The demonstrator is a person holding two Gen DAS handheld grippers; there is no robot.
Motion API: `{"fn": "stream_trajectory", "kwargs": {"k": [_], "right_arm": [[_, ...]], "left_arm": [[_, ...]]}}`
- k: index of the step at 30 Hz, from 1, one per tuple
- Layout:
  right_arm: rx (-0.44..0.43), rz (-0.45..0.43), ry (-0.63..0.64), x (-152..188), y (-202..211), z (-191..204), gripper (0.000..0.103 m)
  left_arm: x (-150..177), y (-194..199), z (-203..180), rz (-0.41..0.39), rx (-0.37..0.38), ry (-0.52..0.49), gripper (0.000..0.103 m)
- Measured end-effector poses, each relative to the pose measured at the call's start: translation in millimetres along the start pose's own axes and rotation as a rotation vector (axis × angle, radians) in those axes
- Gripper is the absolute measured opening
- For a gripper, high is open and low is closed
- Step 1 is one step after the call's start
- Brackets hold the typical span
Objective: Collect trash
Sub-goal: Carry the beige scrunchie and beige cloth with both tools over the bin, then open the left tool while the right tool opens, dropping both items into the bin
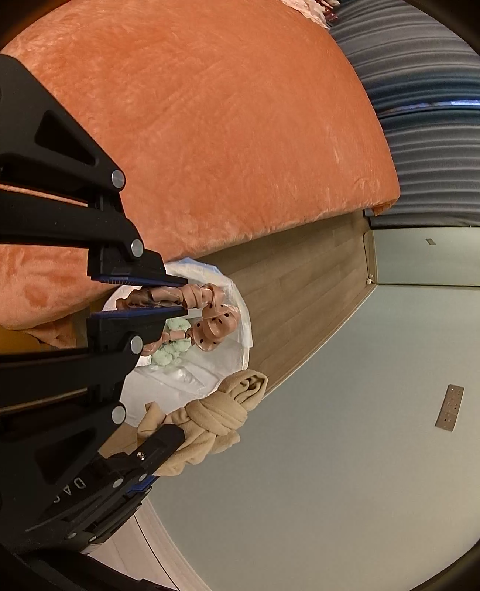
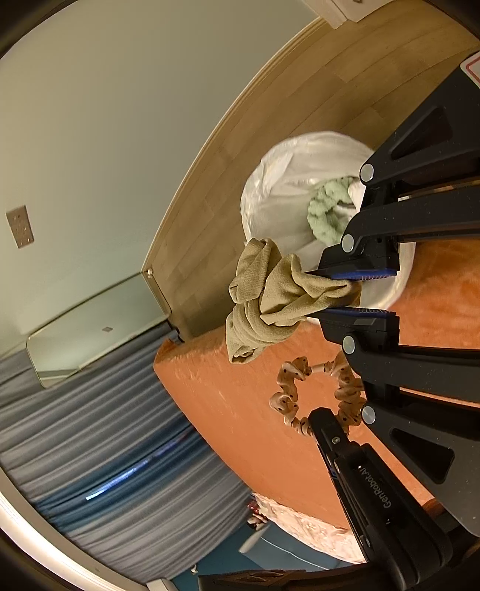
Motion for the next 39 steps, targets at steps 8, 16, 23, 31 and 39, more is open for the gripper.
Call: {"fn": "stream_trajectory", "kwargs": {"k": [8,16,23,31,39], "right_arm": [[0.016,0.001,-0.041,-3.2,0.1,-27.3,0.011],[0.026,0.006,-0.067,-2.4,-0.5,-43.8,0.011],[0.025,0.014,-0.053,-4.7,-3.1,-32.6,0.011],[0.027,0.033,-0.014,-5.8,-12.5,-25.4,0.012],[0.06,0.066,0.037,-13.0,-30.4,-11.8,0.013]], "left_arm": [[-3.6,-12.3,-27.3,0.011,0.029,-0.046,0.01],[-7.9,-20.6,-37.0,0.011,0.041,-0.05,0.02],[-9.3,-24.2,-28.9,0.014,0.019,-0.037,0.03],[-8.5,-20.9,-14.2,0.009,0.009,-0.011,0.032],[-3.4,-19.1,10.3,0.01,-0.014,0.032,0.04]]}}
Point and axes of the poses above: each gripper's, at about its wrist camera, not at the fingertips, and y roughly against the way its jaws point, z to its left, x to its underside, the point moved 8 cm from there along -y, roughly the way its jaws point, and after that the axes turned 11 degrees about z, right-handed, at the moved point
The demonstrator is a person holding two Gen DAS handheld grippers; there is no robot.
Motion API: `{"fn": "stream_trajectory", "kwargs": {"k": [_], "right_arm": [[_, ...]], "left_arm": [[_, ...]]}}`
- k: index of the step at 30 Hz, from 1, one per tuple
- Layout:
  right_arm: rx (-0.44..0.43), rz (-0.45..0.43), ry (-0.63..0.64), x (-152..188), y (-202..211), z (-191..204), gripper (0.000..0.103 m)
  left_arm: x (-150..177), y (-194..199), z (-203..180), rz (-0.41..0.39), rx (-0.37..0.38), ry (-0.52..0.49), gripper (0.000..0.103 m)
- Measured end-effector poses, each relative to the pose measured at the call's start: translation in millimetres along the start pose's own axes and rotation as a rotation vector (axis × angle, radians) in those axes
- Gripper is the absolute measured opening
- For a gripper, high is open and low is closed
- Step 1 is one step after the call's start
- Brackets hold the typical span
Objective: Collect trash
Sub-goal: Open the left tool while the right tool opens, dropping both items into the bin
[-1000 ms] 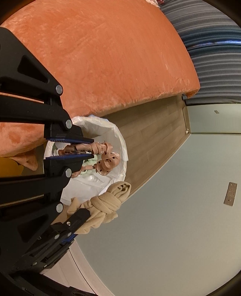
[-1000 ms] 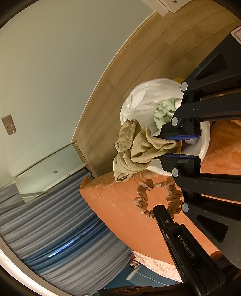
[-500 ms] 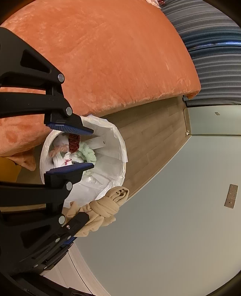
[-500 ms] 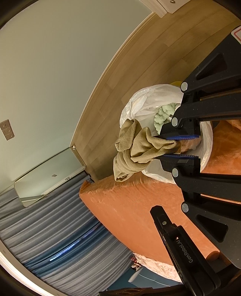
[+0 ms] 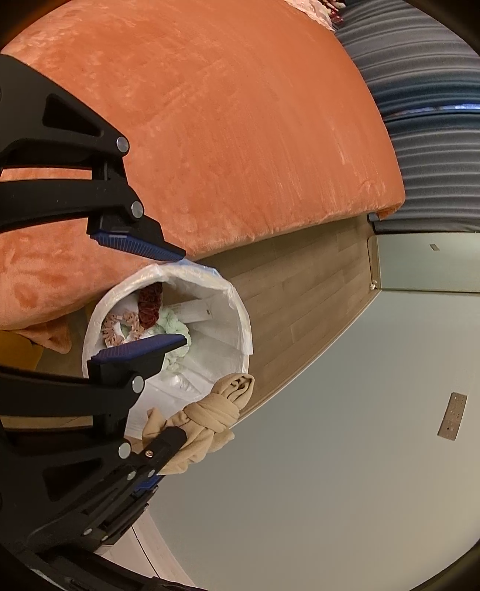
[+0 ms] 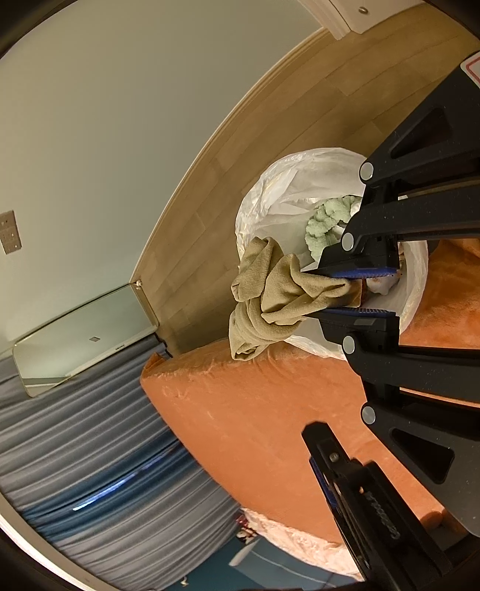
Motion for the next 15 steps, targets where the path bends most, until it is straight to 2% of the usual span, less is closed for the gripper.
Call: {"fn": "stream_trajectory", "kwargs": {"k": [5,11,13,15], "right_arm": [[0.025,-0.001,0.024,-2.0,-5.5,10.5,0.021],[0.053,0.003,0.061,2.2,-4.9,21.0,0.037],[0.062,0.002,0.071,3.0,-2.6,23.3,0.044],[0.081,0.0,0.078,4.8,1.9,24.1,0.048]], "left_arm": [[1.5,-2.3,19.0,0.0,-0.022,0.029,0.045],[5.6,0.8,32.5,-0.007,-0.032,0.045,0.046],[6.8,2.9,37.4,-0.016,-0.043,0.054,0.052],[7.9,5.9,40.7,-0.028,-0.055,0.053,0.053]]}}
Point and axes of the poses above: each gripper's, at about its wrist camera, not at the fingertips, and y roughly against the way its jaws point, z to its left, x to its underside, the point moved 8 cm from there along -y, roughly the way its jaws point, and after that the axes turned 11 degrees about z, right-handed, at the moved point
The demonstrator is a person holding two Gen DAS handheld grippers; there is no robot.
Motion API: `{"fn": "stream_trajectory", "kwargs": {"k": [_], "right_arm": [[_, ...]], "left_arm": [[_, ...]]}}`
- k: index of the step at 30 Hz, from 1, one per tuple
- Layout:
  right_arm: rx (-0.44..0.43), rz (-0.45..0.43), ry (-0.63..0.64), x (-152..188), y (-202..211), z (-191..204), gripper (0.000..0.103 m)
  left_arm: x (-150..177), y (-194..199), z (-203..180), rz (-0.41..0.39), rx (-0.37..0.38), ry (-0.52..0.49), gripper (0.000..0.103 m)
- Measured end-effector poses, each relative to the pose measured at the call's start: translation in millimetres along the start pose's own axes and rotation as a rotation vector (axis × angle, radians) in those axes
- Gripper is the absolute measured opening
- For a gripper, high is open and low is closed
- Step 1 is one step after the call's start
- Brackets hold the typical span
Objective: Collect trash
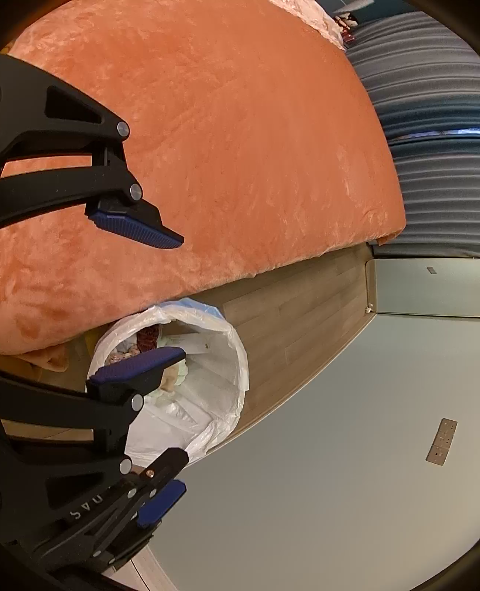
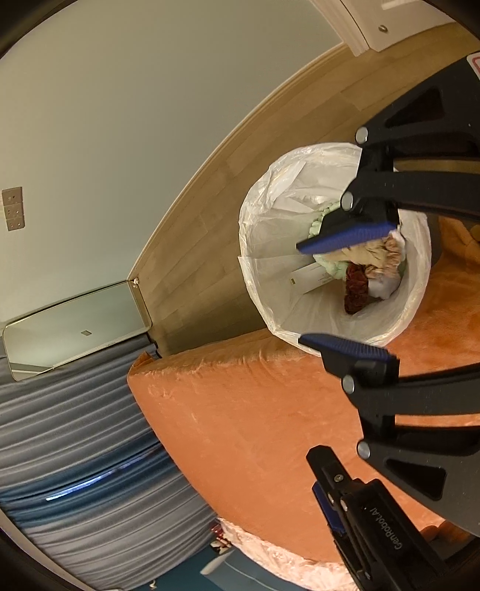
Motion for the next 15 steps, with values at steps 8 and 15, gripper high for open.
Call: {"fn": "stream_trajectory", "kwargs": {"k": [8,15], "right_arm": [[0.047,-0.001,0.051,12.6,19.1,9.8,0.062],[0.088,0.011,0.095,29.7,31.4,18.7,0.067]], "left_arm": [[19.3,7.9,15.6,-0.005,-0.048,0.011,0.06],[41.4,11.3,29.6,0.013,-0.088,0.018,0.068]]}}
Point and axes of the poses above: each gripper's, at about its wrist camera, not at the fingertips, and y roughly against the way its jaws point, z to its left, x to its underside, the point moved 8 cm from there along -y, roughly the way its jaws point, and after that the axes turned 11 degrees about z, right-handed, at the moved point
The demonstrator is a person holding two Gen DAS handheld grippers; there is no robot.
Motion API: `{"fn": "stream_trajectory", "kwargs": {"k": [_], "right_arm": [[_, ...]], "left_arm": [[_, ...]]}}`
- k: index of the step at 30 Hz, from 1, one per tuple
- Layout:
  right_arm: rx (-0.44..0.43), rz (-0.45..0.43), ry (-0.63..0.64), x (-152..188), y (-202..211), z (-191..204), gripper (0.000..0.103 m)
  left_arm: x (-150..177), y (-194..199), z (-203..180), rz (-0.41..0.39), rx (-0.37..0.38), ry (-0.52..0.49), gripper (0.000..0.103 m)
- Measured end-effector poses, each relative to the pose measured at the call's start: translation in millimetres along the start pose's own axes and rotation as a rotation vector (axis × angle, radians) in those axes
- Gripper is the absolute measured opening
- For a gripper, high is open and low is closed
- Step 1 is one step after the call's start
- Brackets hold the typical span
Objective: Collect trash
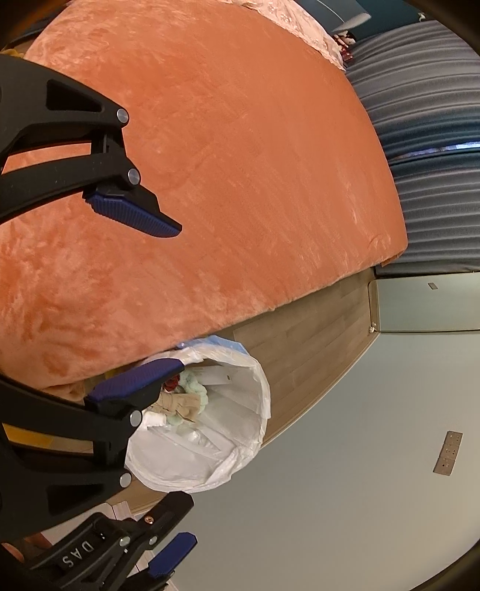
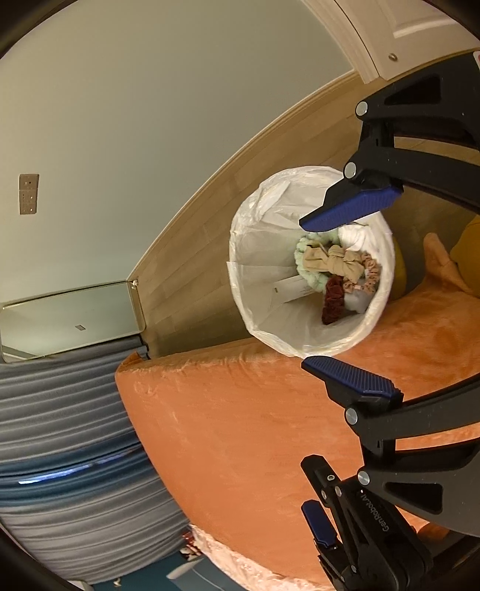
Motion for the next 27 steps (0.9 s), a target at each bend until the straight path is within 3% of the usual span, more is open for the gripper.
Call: {"fn": "stream_trajectory", "kwargs": {"k": [7,10,24,25,27], "right_arm": [[0.043,-0.011,0.041,12.0,4.5,8.1,0.077],[0.067,-0.021,0.049,17.5,8.5,9.0,0.084],[0.111,-0.02,0.065,36.1,2.7,4.5,0.088],[0.113,-0.021,0.063,37.6,2.7,3.6,0.095],[0.12,-0.023,0.057,39.9,2.3,1.4,0.096]], "left_arm": [[16.1,1.9,9.0,-0.001,-0.037,0.0,0.072],[20.4,1.9,12.3,0.001,-0.042,0.006,0.081],[39.1,-5.8,11.7,0.02,-0.059,0.01,0.089],[40.4,-7.3,11.5,0.023,-0.059,0.012,0.089],[42.7,-10.0,10.8,0.031,-0.058,0.014,0.089]]}}
Point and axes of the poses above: each gripper's, at about its wrist camera, not at the fingertips, and y roughly against the way its jaws point, z to its left, x to its underside, the point moved 8 cm from there along -y, roughly the way its jaws point, and after that the axes turned 11 degrees about z, right-handed, at the moved point
